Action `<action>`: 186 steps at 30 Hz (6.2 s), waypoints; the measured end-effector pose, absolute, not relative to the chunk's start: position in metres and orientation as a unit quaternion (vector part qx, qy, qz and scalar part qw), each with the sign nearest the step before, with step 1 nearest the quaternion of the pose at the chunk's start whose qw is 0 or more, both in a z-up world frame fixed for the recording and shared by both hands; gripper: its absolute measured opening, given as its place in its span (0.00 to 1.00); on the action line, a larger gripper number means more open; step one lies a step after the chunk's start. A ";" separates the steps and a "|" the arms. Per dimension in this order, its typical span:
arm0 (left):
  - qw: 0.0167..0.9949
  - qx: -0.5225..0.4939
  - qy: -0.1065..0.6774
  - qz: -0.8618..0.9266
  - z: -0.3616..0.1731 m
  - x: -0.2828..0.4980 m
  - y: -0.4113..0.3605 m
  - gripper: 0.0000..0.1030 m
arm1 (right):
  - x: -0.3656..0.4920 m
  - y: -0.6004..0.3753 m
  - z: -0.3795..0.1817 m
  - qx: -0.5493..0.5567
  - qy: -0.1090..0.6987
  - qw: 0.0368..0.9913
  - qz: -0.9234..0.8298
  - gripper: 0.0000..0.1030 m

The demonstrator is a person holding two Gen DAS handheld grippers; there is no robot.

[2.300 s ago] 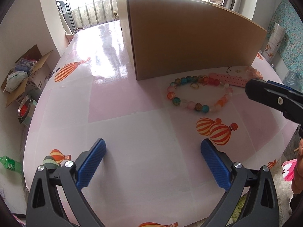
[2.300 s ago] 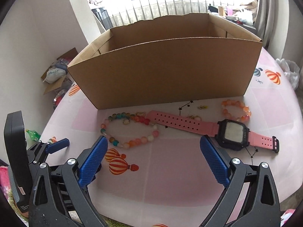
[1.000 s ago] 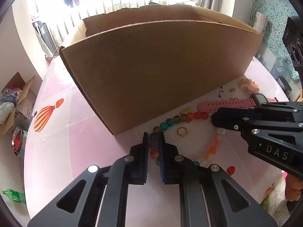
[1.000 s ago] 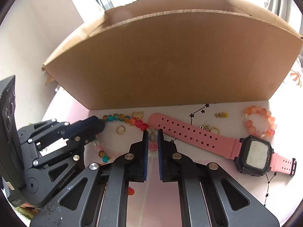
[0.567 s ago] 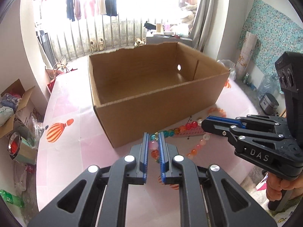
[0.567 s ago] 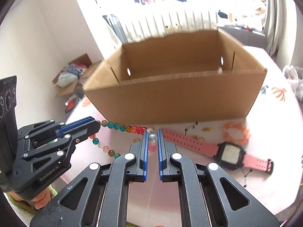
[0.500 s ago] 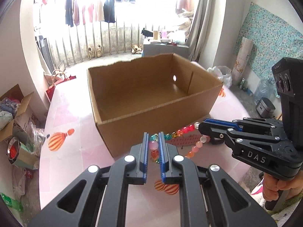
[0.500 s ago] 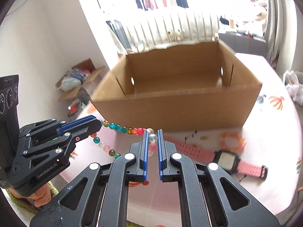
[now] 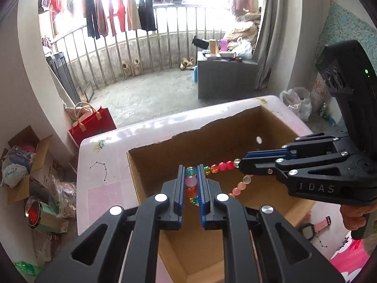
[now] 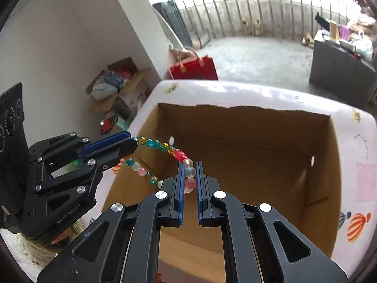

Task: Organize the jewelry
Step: 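Lift the beaded bracelet with both tools and drop it into the cardboard box, then withdraw both tools from the box toward the pink smartwatch, then close the right tool around the black smartwatch face, then grasp the pink watch strap with the left tool while the right tool holds the face, then carry the smartwatch into the box with both tools and open them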

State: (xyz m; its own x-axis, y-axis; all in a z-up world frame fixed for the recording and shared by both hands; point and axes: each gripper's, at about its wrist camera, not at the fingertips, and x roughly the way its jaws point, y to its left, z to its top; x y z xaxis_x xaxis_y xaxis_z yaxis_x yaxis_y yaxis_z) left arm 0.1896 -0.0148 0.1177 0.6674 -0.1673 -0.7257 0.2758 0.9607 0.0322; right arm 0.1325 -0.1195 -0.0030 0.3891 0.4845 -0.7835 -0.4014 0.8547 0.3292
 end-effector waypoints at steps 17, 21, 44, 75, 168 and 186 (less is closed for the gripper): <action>0.871 0.122 0.473 -0.050 0.064 0.256 0.000 0.27 | 0.219 -0.084 -0.059 0.068 0.597 0.753 0.268 0.23; 0.894 0.117 0.431 -0.042 0.090 0.235 0.002 0.46 | 0.209 -0.099 -0.034 0.076 0.565 0.778 0.263 0.24; 0.882 0.049 0.462 -0.081 0.012 0.034 -0.022 0.95 | -0.055 -0.212 -0.026 0.066 0.451 0.871 0.182 0.67; 0.881 0.052 0.464 -0.080 -0.034 0.022 -0.032 0.96 | -0.020 -0.202 -0.116 -0.106 0.531 0.827 0.152 0.51; 0.918 0.146 0.300 -0.216 0.057 -0.055 -0.084 0.03 | -0.119 -0.210 -0.011 -0.087 0.357 0.924 0.107 0.01; 0.830 0.001 0.513 -0.219 0.093 0.180 -0.048 0.03 | 0.143 -0.169 0.024 -0.148 0.498 0.830 0.202 0.01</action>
State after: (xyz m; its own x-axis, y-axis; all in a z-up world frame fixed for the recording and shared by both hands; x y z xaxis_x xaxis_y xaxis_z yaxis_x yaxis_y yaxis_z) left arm 0.1800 -0.0481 0.0930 0.3770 -0.3629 -0.8522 0.3655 0.9037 -0.2232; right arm 0.1425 -0.1690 0.0237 0.4223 0.1877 -0.8868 -0.4818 0.8752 -0.0442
